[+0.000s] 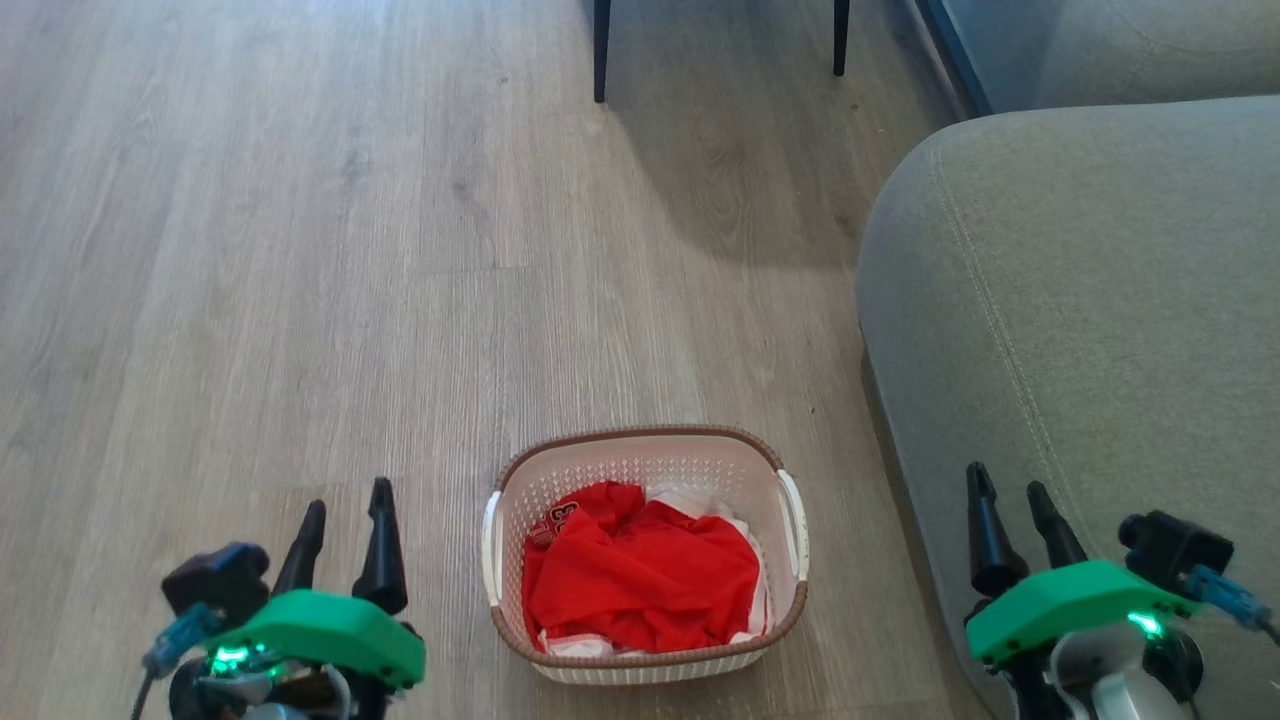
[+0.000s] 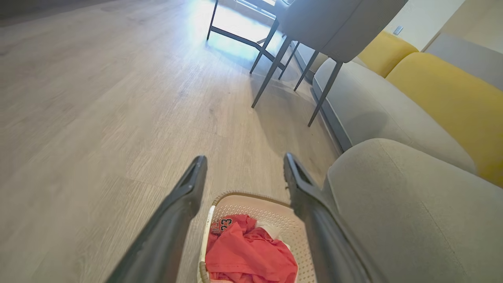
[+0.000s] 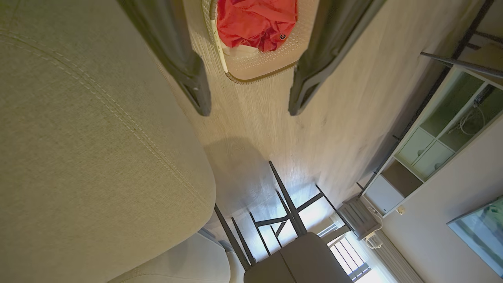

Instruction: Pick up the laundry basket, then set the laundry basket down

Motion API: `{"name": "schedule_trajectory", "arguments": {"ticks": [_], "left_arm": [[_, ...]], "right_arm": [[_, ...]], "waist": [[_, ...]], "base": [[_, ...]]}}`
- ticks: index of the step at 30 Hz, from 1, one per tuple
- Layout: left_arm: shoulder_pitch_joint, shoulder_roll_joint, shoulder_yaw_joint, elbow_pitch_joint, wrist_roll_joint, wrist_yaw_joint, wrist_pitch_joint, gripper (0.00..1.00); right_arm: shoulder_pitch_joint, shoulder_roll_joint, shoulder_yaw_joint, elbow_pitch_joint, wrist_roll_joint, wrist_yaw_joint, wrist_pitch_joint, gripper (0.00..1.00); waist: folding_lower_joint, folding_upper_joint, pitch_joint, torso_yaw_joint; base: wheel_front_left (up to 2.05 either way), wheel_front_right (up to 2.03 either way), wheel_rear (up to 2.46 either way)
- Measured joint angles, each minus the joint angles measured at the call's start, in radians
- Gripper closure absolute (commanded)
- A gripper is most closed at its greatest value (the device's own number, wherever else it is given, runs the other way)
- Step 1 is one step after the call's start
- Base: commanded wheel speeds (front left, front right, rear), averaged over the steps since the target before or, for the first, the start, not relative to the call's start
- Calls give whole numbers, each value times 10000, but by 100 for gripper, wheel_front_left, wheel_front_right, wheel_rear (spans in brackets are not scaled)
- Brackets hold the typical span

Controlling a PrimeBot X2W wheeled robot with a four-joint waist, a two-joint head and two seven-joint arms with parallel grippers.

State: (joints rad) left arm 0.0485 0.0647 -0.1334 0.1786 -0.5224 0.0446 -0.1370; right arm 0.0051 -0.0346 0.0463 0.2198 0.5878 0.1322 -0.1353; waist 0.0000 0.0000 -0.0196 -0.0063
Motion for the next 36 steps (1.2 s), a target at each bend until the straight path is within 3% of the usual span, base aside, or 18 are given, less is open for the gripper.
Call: {"name": "schedule_trajectory", "arguments": {"ticks": [36], "left_arm": [[400, 79, -460, 192, 4075, 364, -1011, 0]], "right_arm": [[4, -36, 608, -33, -4155, 0, -1037, 0]], "waist": [[0, 0, -57, -51]], "base": [[0, 0, 0]]}}
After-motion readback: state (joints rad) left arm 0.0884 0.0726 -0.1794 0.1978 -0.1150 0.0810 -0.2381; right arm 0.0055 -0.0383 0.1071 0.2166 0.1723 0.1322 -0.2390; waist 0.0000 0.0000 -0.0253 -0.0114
